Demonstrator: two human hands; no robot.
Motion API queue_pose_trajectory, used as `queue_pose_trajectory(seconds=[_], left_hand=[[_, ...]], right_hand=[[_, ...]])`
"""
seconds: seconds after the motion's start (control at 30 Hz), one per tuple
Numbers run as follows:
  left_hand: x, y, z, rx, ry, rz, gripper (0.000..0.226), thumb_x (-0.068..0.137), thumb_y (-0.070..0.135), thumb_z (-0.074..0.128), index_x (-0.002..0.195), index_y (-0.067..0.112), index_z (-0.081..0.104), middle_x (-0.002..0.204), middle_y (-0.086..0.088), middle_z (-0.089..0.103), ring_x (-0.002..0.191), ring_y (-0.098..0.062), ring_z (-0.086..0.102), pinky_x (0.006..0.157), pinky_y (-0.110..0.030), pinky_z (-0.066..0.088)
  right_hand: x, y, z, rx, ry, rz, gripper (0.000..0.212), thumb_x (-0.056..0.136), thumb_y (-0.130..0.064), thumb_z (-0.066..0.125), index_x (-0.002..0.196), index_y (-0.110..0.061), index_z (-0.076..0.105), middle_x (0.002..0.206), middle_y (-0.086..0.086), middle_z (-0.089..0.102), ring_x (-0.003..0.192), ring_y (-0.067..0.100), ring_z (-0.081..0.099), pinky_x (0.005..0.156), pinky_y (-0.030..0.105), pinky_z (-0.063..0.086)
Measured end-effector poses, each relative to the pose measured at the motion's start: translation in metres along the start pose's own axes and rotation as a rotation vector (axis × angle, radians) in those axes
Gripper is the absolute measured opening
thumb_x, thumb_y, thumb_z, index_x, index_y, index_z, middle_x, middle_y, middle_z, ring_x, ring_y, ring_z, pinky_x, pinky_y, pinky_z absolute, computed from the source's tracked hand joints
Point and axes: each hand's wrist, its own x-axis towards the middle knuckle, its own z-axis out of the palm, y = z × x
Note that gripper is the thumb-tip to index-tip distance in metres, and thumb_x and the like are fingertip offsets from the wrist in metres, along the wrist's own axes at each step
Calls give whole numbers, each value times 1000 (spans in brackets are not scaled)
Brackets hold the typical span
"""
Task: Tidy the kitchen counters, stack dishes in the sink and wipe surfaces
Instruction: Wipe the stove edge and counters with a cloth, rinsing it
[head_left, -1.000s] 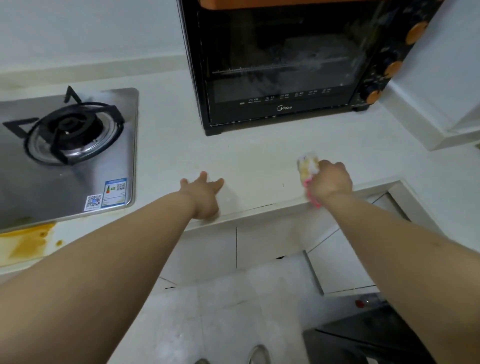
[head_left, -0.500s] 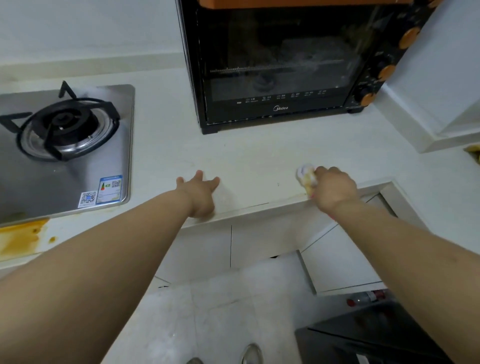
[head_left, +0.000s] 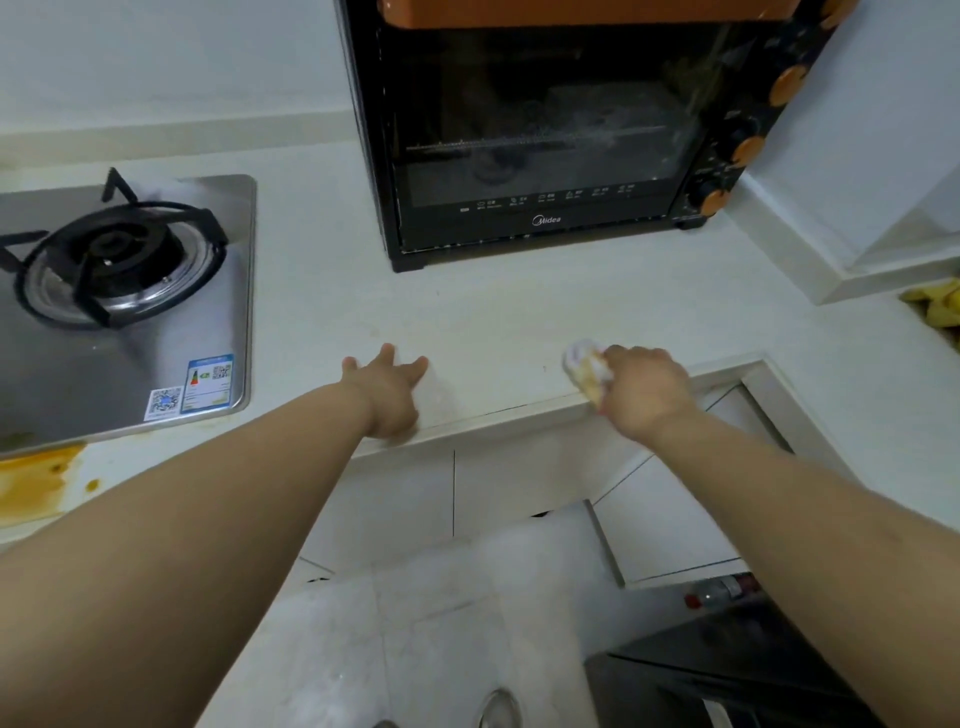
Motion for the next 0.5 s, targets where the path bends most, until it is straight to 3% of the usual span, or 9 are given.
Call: queue_pose_trajectory(seconds=[0.1,0.33,0.4,0.5], left_hand=[[5,-2,4,-17,-9,-5,73,92,16,40,152,28,0,158,-16,-8,145,-42,3,119,-50,-2],[2,-3,3,32,12,8,72,93,21,40,152,25,-1,158,-19,-3,146,-33,8,119,-48,2],[3,-4,2,40,16,15,71,93,23,39,152,24,0,157,-19,1,145,-33,15,119,-48,4],[3,-3,2,30,14,25,69,95,24,39,152,25,1,157,-18,0,144,-36,18,120,-48,2]], right_hand=[[0,-8,2,-67,-55,-39,37,84,-20,52,119,-8,50,112,13,59,106,32,53,90,34,40],[-35,-103,12,120,-38,-359,47,87,-19,55,133,-16,46,122,8,54,115,27,46,92,29,36],[-27,-87,13,126,-31,-343,45,88,-21,52,132,-16,46,121,9,55,113,28,48,92,30,37],[-7,-33,12,48,2,-145,37,91,-28,50,124,-13,53,116,13,60,108,32,54,90,31,40]])
